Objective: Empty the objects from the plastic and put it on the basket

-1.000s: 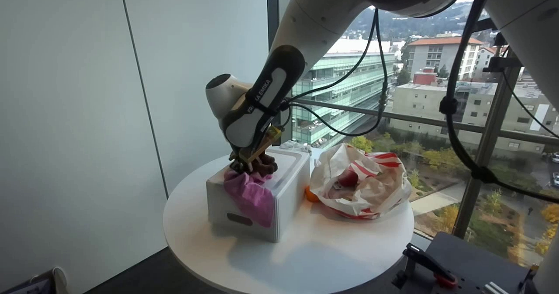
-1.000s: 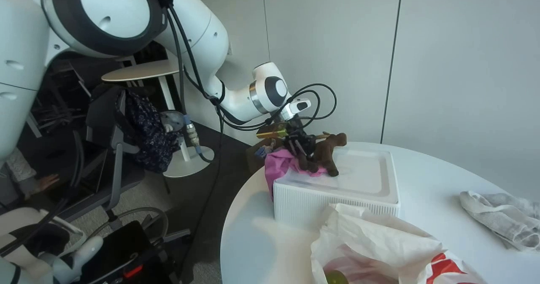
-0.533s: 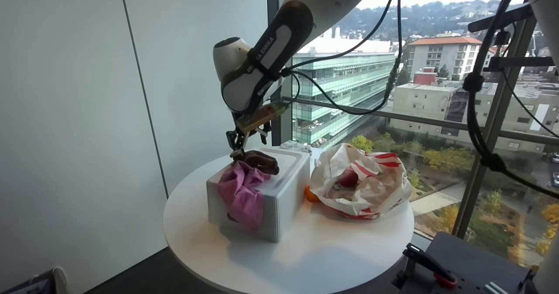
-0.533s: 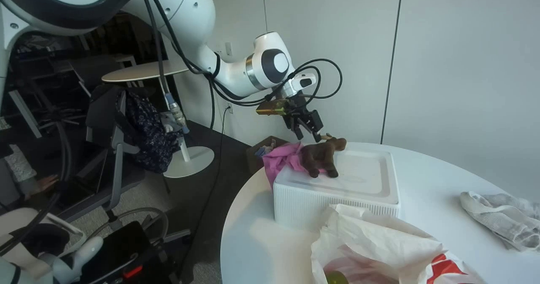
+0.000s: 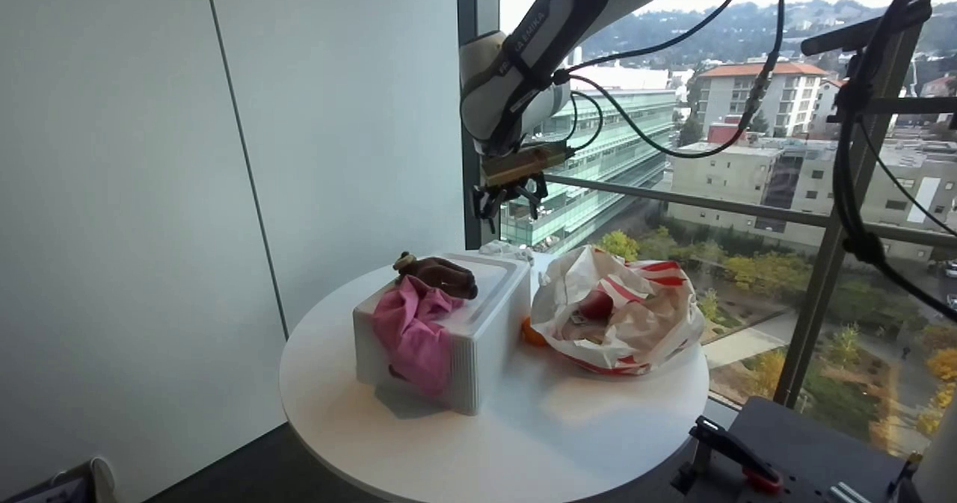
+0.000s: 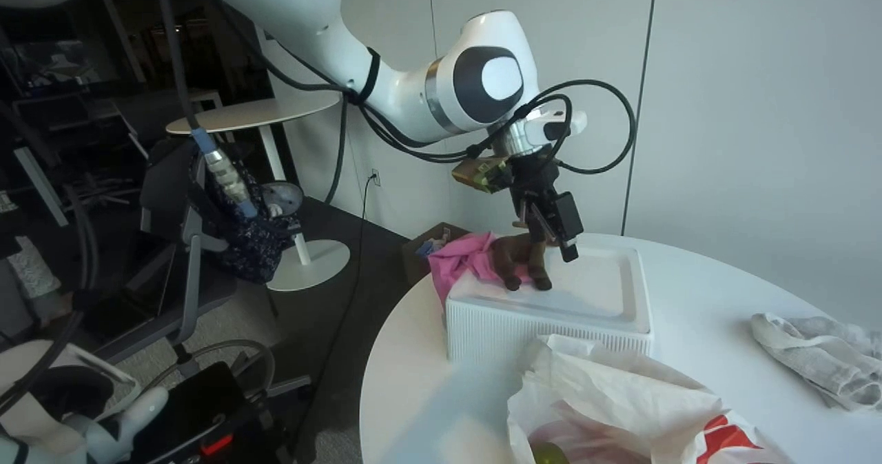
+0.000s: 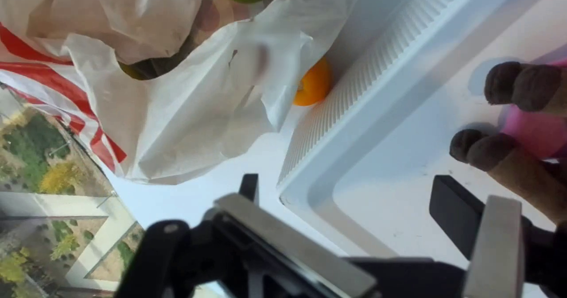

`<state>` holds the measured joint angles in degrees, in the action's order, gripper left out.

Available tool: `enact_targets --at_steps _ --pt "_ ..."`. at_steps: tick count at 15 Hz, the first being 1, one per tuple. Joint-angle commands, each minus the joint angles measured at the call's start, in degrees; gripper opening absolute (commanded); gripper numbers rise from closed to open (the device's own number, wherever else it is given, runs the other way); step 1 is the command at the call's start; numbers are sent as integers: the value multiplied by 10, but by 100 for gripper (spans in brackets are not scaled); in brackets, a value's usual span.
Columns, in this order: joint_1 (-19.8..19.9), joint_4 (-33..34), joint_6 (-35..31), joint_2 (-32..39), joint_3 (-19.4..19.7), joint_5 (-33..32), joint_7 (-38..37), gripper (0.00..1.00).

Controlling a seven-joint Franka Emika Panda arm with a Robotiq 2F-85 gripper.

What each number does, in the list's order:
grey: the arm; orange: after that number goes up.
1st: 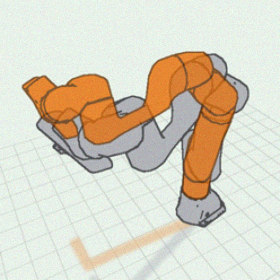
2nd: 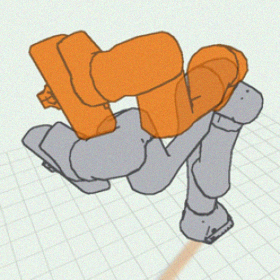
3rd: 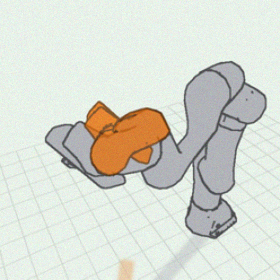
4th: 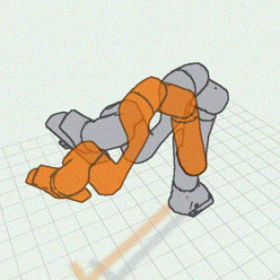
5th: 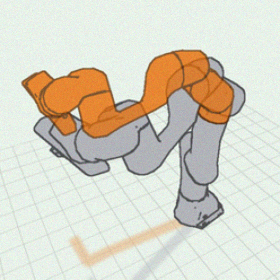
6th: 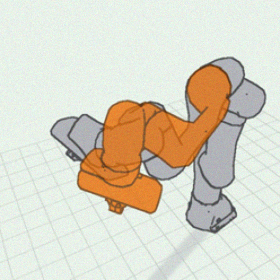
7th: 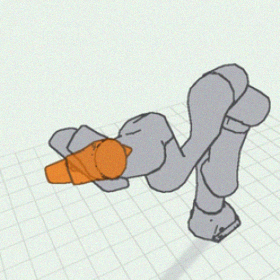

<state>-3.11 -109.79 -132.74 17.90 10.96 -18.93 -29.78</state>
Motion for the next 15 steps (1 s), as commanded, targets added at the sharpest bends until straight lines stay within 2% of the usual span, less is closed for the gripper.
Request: enact_targets --at_steps 1,6,8,12,15 --pt "39 -51 42 -18 18 26 -12 100" --pt "82 -60 129 29 29 64 -3 100" --pt "89 -48 134 72 30 68 -7 100" --pt "82 3 104 177 37 53 -35 100" --pt "56 59 44 259 66 9 -90 100"
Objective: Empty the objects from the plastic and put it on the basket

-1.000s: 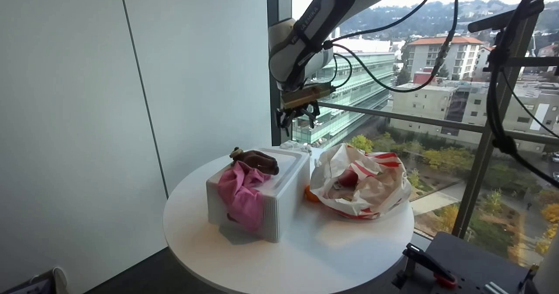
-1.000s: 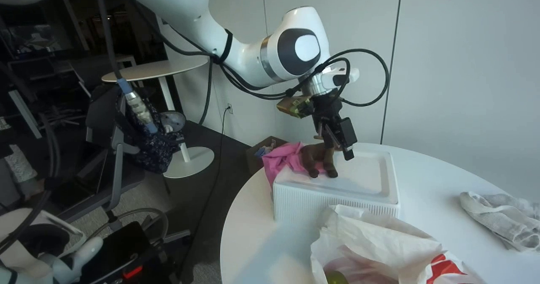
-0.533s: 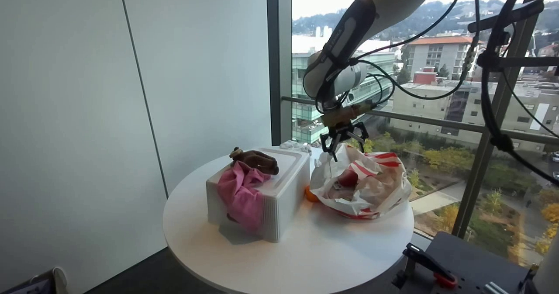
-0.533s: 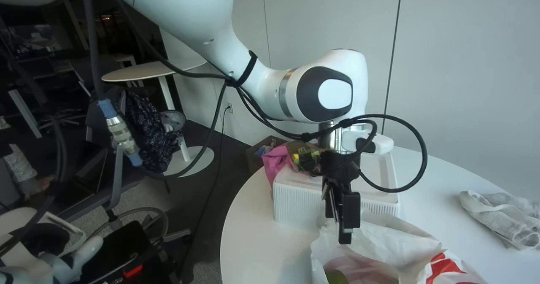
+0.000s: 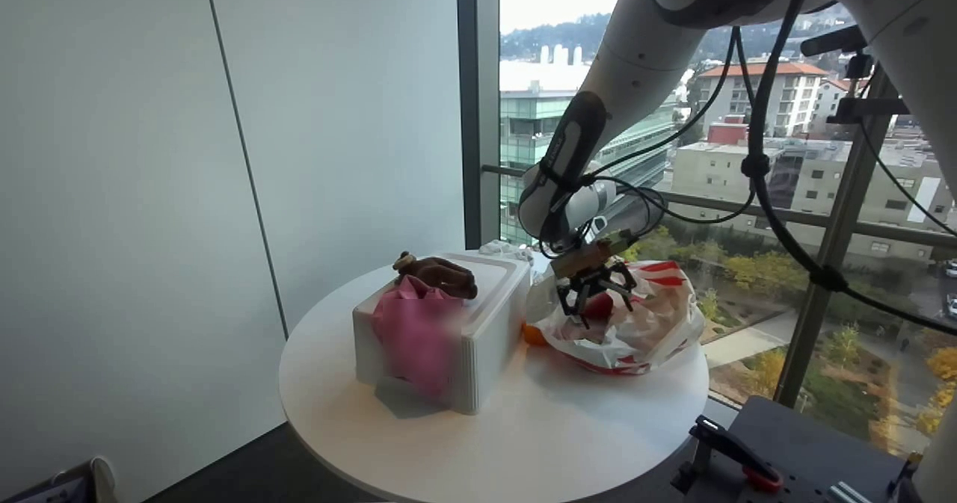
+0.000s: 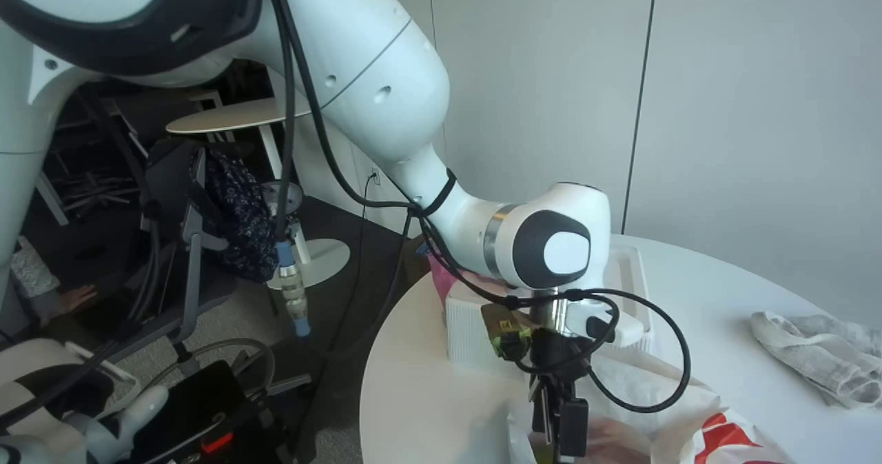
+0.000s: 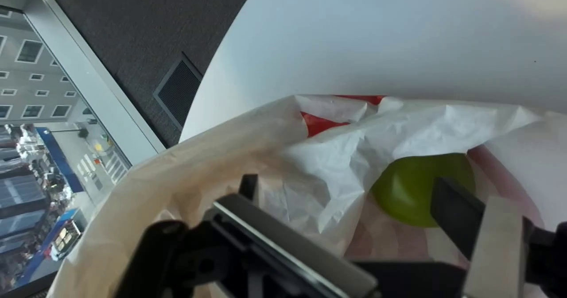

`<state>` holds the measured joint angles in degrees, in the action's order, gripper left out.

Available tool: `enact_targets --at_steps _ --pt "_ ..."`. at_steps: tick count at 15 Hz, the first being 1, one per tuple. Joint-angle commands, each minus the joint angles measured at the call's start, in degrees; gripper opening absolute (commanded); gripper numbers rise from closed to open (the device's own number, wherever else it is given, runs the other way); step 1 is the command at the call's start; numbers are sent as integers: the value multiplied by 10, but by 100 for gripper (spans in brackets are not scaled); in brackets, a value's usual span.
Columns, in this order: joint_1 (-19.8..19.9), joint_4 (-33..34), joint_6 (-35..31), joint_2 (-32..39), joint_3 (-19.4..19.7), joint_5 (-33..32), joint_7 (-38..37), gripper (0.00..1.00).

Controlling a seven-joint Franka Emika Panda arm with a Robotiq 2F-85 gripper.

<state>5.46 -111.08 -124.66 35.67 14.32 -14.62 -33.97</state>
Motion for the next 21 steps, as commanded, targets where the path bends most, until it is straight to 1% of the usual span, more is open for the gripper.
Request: enact_targets --at_steps 1,4,6,8,9,12,15,17,18,19,21 --pt "-36 93 -54 105 44 -48 -60 100" --pt "-59 154 -90 167 87 -84 -110 100" --pt "-69 192 -111 203 114 -97 -144 100" --pt "-75 231 -126 238 141 -106 -179 100" --pt "-72 248 -131 254 148 -103 -195 100" --pt "-43 293 -138 292 148 -70 -235 100" --pt "-23 329 -141 330 151 -54 -268 100" --pt "-18 352 -144 353 158 -52 -284 100" --pt "-18 358 -147 360 160 -54 -290 75" --pt "-19 363 -150 366 162 -56 -295 74" --pt "-31 364 -159 371 170 -66 -302 58"
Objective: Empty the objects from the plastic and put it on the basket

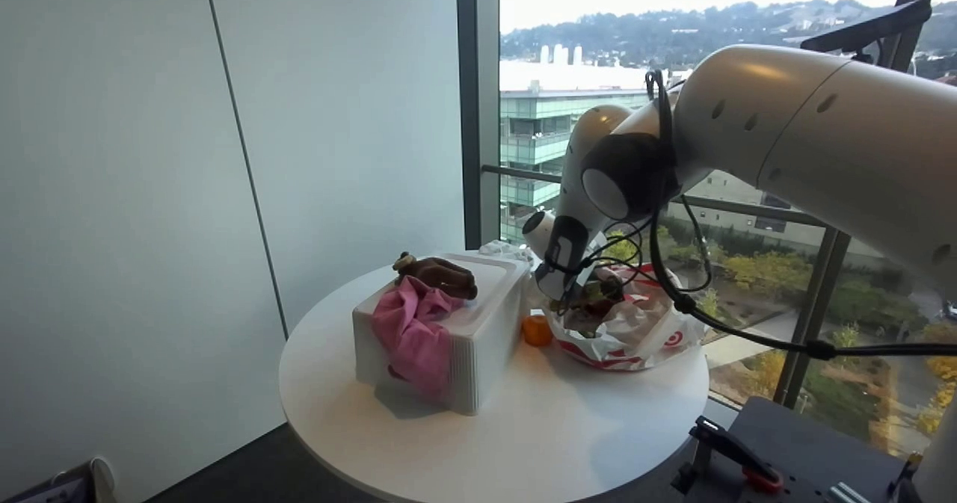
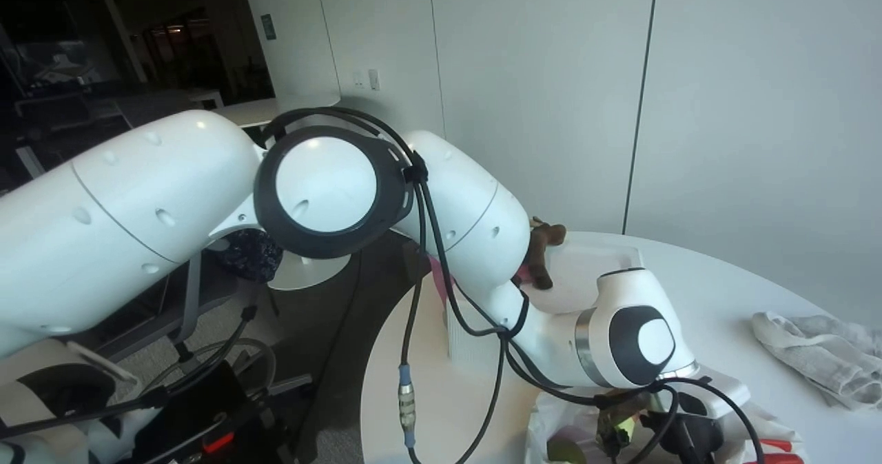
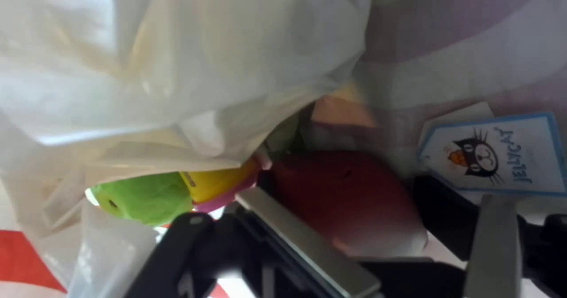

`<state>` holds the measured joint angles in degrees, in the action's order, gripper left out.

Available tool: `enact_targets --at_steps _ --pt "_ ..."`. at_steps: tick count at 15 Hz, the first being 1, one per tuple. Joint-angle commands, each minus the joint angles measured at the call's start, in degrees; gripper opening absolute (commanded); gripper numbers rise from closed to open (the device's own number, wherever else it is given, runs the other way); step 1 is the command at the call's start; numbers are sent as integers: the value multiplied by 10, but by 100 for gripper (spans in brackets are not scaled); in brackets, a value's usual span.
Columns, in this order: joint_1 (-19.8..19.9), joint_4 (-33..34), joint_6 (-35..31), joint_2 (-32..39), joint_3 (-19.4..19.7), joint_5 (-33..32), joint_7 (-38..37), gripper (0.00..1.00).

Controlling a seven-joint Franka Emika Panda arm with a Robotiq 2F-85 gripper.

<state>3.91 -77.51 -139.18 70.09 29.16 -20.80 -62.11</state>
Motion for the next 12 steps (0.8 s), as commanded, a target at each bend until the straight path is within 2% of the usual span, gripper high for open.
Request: enact_targets --at_steps 1,4,7,9,10,12 --pt "-25 22 -19 25 26 -11 -21 51" --pt "-58 -15 -32 5 32 -41 -22 27" --pt "-107 -62 -17 -22 44 -73 -19 8" --pt "-144 -90 22 -43 55 -80 -9 4" --pt "-161 -110 46 -62 55 -81 0 6" --pt "-184 -136 136 -103 42 -74 20 4"
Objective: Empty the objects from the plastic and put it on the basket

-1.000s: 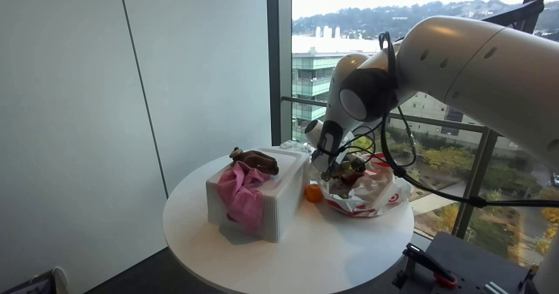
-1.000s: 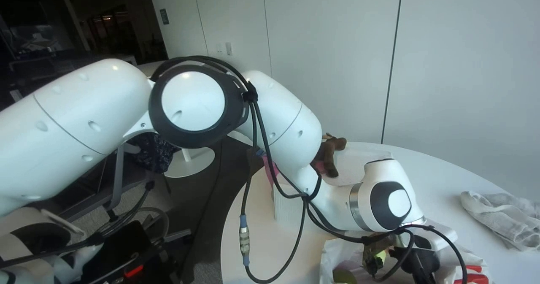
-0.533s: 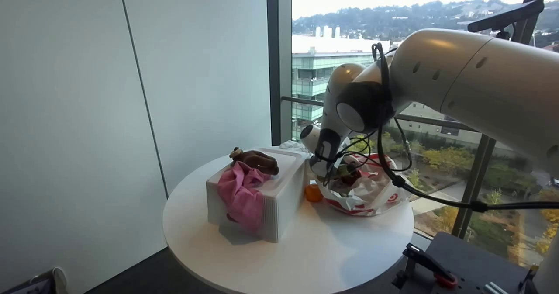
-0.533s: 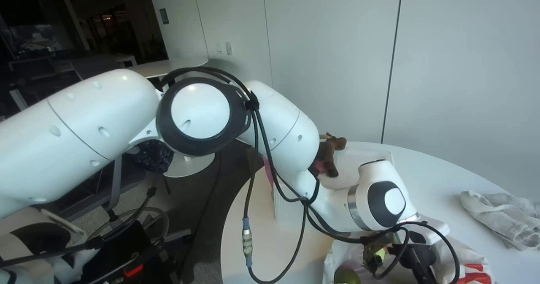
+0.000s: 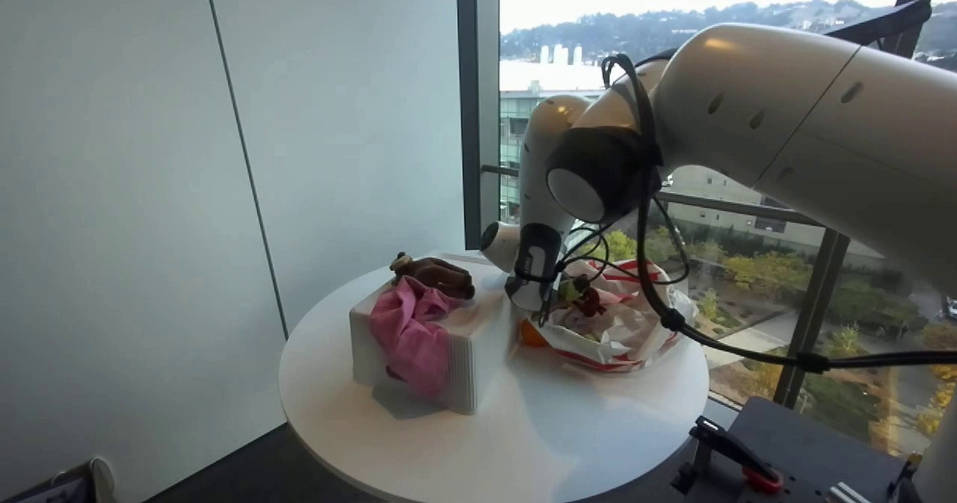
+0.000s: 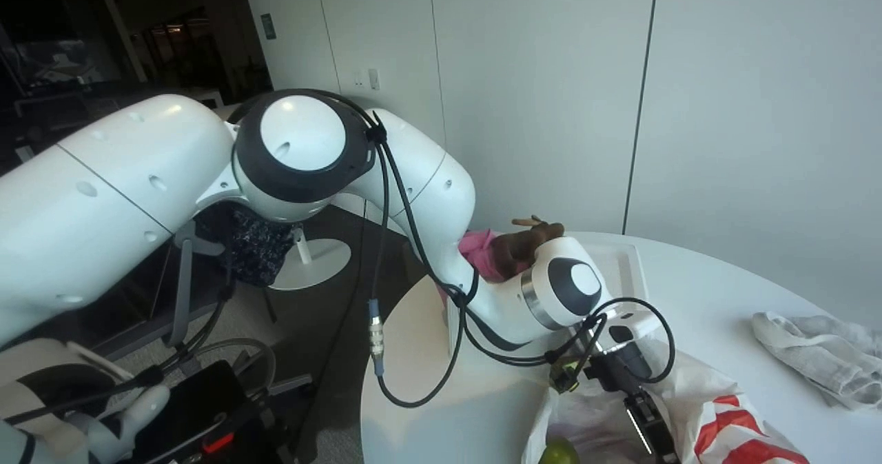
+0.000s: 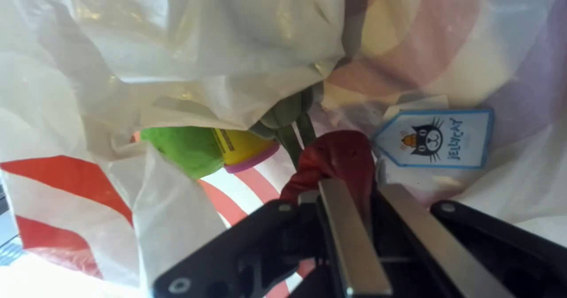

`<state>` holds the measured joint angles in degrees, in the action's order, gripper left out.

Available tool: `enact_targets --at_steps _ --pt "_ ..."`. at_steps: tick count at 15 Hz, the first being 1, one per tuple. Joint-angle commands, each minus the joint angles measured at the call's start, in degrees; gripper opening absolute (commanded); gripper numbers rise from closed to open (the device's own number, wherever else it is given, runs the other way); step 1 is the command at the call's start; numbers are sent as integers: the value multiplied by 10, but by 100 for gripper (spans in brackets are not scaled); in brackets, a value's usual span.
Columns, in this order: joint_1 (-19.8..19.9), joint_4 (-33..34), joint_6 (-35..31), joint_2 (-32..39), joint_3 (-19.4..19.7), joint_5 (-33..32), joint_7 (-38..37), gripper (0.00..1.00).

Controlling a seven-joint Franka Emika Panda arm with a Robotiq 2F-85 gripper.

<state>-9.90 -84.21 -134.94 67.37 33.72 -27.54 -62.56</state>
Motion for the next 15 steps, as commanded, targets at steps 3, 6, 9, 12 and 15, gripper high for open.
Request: enact_targets --at_steps 3,6,9,12,15 --pt "-59 -105 204 -150 -45 -9 90 5" --pt "-38 -111 290 -214 -102 -2 153 5" --pt "-9 -110 361 -261 -153 20 209 5" --pt "36 -88 419 -262 -191 63 253 5" --pt "74 -106 394 -294 -219 112 298 6"
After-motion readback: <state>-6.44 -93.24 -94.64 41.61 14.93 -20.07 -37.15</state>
